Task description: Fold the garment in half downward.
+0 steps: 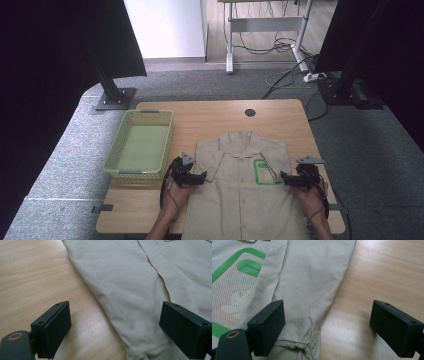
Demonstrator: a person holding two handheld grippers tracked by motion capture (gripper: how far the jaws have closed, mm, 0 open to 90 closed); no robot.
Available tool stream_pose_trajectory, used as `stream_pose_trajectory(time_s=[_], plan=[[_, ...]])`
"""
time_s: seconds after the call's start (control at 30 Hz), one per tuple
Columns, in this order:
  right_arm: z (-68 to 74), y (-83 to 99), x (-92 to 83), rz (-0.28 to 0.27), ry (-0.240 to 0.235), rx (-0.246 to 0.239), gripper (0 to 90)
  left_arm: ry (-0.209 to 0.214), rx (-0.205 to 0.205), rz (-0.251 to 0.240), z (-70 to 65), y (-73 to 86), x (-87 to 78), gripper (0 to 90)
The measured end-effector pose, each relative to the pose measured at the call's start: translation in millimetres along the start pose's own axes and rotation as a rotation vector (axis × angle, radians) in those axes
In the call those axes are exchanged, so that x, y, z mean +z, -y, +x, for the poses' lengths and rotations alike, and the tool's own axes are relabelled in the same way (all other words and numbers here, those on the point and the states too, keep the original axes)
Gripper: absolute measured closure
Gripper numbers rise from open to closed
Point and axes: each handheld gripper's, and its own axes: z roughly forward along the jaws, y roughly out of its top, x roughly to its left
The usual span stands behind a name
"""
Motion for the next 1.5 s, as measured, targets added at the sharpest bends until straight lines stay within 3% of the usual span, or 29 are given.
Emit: stream_pose_trajectory(time_s=[0.03,0.37,0.6,0.67,0.77,0.87,0.9,1.0,1.03,1.23,1.37,1.5], plan=[[8.0,9.8,-10.2,0.0,-0.001,0.0,12.6,0.001,0.001,0.001,-0.9,2.2,-2.4,10.3],[22.9,32.6,-34.1,0.0,-0.023,-0.019,12.7,0.007,0.008,0.001,-13.7,21.2,-23.0,11.0],[25.3,37.9,-39.8,0.002,-0.016,-0.013,9.9,0.013,0.009,0.0,-14.0,21.3,-23.2,10.8],[24.2,35.2,-36.3,0.021,-0.01,-0.004,3.8,0.038,0.025,0.0,-11.4,18.0,-19.9,10.8],[22.0,30.5,-35.7,0.042,-0.023,0.0,7.4,0.065,-0.004,0.01,-3.6,8.2,-14.5,12.5],[19.0,26.4,-34.8,0.043,-0.043,0.008,8.4,0.068,-0.013,0.01,-0.8,4.5,-12.6,13.0],[19.0,26.4,-34.8,0.043,-0.043,0.008,8.4,0.068,-0.014,0.011,4.6,-8.6,-5.0,13.0],[13.8,15.5,-30.0,0.03,-0.053,-0.001,8.0,0.066,-0.012,0.009,5.3,-12.4,-2.6,13.0],[13.8,15.5,-30.0,0.03,-0.053,-0.001,7.5,0.077,-0.01,0.003,5.9,-22.2,3.9,13.0],[7.4,-9.5,-10.9,-0.005,-0.05,-0.059,6.4,0.055,0.01,0.009,12.2,-40.0,18.4,13.0],[2.0,-18.9,0.3,-0.002,-0.062,-0.042,10.8,0.031,0.005,0.024,19.1,-48.6,28.4,13.2],[-2.8,-25.3,8.9,0.003,-0.061,-0.034,10.7,0.036,-0.002,0.033,25.6,-53.9,39.1,13.3]])
